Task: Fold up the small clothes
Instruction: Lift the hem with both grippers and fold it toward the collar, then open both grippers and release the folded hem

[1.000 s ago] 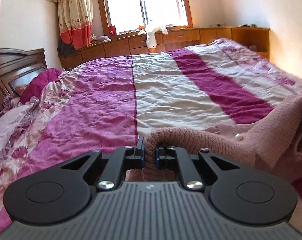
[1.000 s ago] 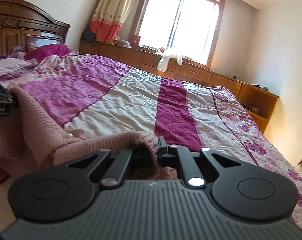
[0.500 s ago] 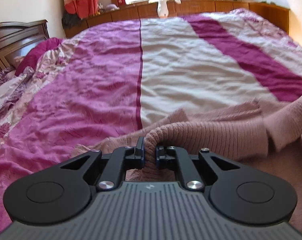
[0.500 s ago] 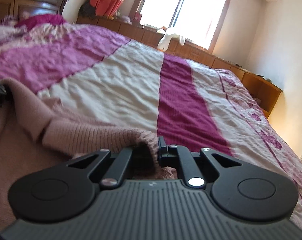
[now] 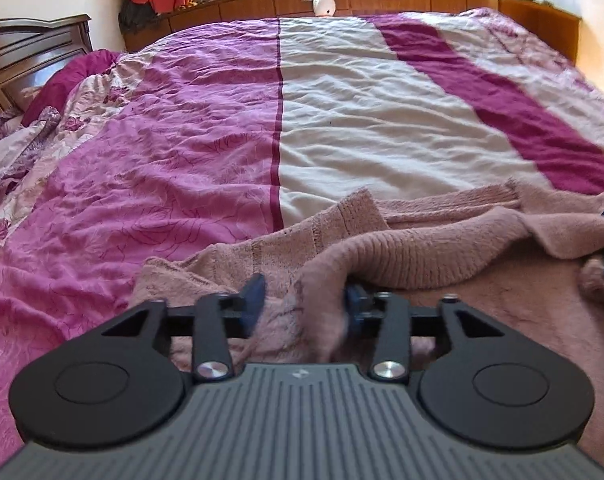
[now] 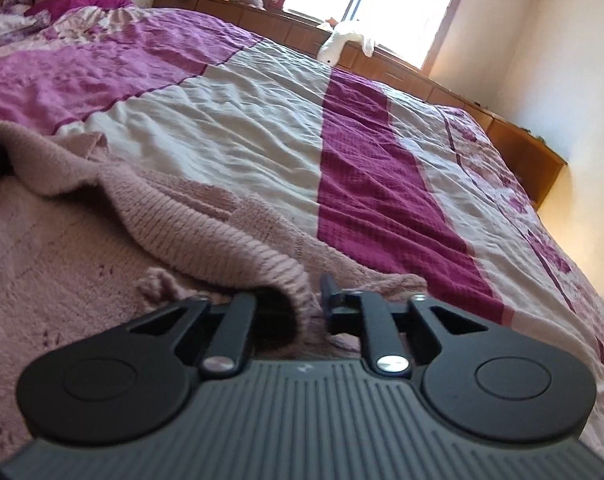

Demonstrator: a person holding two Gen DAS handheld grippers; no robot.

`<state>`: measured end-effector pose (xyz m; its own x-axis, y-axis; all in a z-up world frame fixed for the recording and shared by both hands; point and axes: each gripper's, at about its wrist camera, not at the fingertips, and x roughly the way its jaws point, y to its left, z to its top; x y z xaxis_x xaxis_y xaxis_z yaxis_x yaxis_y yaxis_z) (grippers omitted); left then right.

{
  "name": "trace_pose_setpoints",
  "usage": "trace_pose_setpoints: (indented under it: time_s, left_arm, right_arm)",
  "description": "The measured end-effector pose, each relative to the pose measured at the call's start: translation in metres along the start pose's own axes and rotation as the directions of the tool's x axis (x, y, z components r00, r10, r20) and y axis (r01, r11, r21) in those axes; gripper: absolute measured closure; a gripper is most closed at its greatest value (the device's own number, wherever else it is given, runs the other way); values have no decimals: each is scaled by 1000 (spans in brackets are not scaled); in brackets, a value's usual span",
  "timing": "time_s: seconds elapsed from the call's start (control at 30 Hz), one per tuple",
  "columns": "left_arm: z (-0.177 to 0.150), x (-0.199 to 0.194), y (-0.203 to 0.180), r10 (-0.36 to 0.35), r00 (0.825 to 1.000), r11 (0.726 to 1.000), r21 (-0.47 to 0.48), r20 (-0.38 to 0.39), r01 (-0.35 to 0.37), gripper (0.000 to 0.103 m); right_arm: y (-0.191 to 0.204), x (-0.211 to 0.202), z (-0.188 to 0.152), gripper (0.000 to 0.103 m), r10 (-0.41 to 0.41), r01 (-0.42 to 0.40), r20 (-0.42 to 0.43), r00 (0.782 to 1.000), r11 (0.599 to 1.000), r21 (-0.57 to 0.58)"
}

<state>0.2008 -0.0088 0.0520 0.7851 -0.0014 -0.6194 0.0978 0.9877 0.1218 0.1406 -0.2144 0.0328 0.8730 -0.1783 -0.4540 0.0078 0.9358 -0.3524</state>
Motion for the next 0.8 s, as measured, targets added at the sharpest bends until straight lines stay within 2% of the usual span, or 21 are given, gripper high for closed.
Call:
trace_pose_setpoints:
  time_s: [0.07, 0.2, 0.43, 0.6, 0.67, 0.8]
  left_arm:
    - [-2, -13, 3, 4, 1000, 1000, 10, 7, -4, 42]
    - [-4, -36, 8, 36, 999, 998, 47, 9, -36, 38]
    - [-13, -82, 11, 16, 999, 996, 87, 39, -20, 35]
    - [-27, -101, 5, -29, 999, 995, 97, 32, 26, 35]
    - [-32, -103, 1, -44, 999, 993, 107, 26, 41, 35]
    - [-38, -99, -9, -53, 999, 988, 146, 12, 50, 35]
  right_arm:
    - [-7, -8, 1, 66, 1, -1, 3, 1000, 1000, 20]
    - [-22, -28, -3, 64, 18, -19, 14, 1000, 999, 29]
    - [-37, -66, -10, 63, 76, -77, 29, 997, 996, 40]
    - [-38, -85, -17, 63, 119, -121, 26, 993, 991, 58]
    - [-35, -89, -21, 52, 129, -130, 30, 991, 990, 49]
    - [-28, -88, -26, 50, 131, -131, 30, 991, 991, 10]
